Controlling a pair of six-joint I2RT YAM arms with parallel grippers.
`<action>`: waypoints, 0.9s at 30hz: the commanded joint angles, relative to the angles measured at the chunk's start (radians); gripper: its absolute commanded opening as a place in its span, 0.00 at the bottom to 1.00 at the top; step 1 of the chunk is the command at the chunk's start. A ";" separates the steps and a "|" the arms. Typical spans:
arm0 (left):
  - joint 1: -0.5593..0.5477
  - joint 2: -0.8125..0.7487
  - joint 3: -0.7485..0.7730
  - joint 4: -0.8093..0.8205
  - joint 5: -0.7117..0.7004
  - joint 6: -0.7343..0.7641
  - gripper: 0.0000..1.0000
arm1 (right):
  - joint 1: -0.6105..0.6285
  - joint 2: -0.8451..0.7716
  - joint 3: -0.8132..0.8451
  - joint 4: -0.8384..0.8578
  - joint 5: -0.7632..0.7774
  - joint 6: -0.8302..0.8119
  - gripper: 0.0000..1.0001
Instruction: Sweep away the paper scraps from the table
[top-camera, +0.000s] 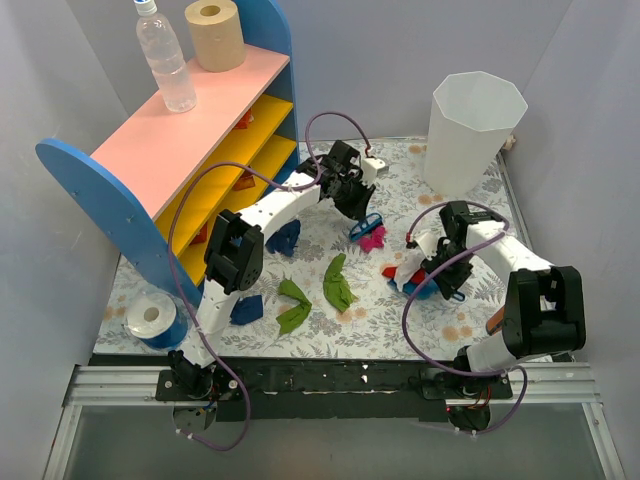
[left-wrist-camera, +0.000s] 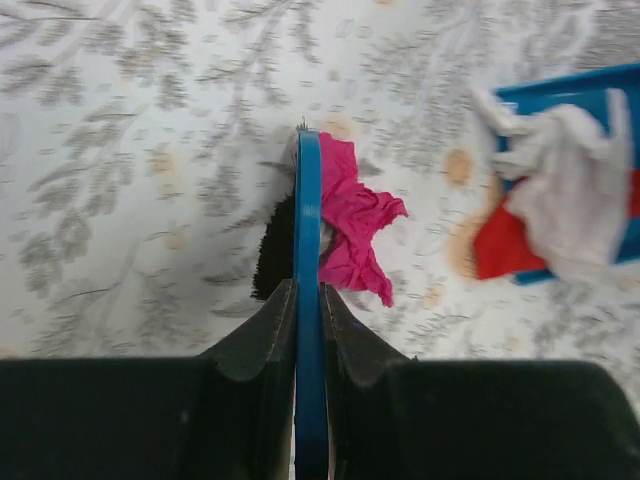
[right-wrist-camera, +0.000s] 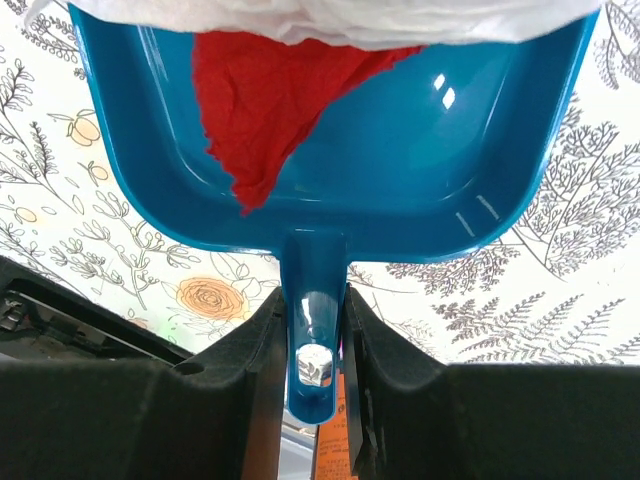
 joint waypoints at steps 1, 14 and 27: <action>-0.022 -0.039 -0.008 -0.106 0.327 -0.128 0.00 | 0.032 0.042 0.048 0.007 -0.005 -0.009 0.01; -0.011 -0.062 0.007 -0.095 0.582 -0.195 0.00 | 0.118 0.104 0.110 0.012 0.001 -0.020 0.01; 0.024 -0.129 0.009 -0.072 0.427 -0.228 0.00 | 0.119 0.062 0.088 0.007 -0.128 -0.055 0.01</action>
